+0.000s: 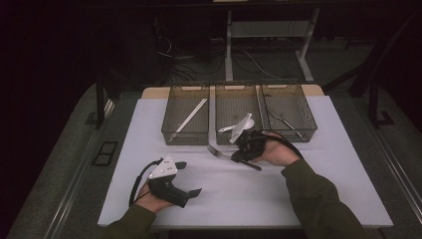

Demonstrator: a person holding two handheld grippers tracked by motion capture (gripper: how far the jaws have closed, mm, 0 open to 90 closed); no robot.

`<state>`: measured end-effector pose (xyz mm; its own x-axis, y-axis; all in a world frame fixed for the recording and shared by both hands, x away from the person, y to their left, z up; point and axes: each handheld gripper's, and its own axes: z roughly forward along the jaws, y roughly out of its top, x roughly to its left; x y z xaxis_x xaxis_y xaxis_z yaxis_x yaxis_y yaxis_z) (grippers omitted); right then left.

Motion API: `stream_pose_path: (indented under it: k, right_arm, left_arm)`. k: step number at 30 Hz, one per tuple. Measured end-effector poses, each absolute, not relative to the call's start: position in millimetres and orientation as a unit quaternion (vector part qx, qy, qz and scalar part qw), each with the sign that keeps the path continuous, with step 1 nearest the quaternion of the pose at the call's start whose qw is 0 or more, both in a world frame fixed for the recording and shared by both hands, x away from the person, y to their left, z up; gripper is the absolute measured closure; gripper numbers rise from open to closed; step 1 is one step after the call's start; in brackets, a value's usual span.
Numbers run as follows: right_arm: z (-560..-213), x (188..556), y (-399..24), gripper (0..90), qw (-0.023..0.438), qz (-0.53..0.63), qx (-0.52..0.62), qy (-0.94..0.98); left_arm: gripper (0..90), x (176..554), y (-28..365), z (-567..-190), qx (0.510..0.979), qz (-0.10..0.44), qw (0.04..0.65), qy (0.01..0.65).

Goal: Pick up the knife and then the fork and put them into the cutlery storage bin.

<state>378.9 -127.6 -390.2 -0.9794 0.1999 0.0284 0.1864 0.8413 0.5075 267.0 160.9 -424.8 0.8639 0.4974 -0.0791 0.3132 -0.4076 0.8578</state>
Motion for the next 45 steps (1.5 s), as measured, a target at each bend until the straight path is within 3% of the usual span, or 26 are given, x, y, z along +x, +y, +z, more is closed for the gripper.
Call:
stream_pose_path:
  k: [21,45]
  right_arm:
    - [-334,388,-223,84.5,0.084,0.404,0.268,0.870]
    - [-305,426,-297,84.5,0.180,0.398,0.385,0.813]
  left_arm:
    - [0.0,267,160,-425,0.835,0.094,0.485,0.243]
    - [0.0,268,160,-426,0.834,0.093,0.486,0.243]
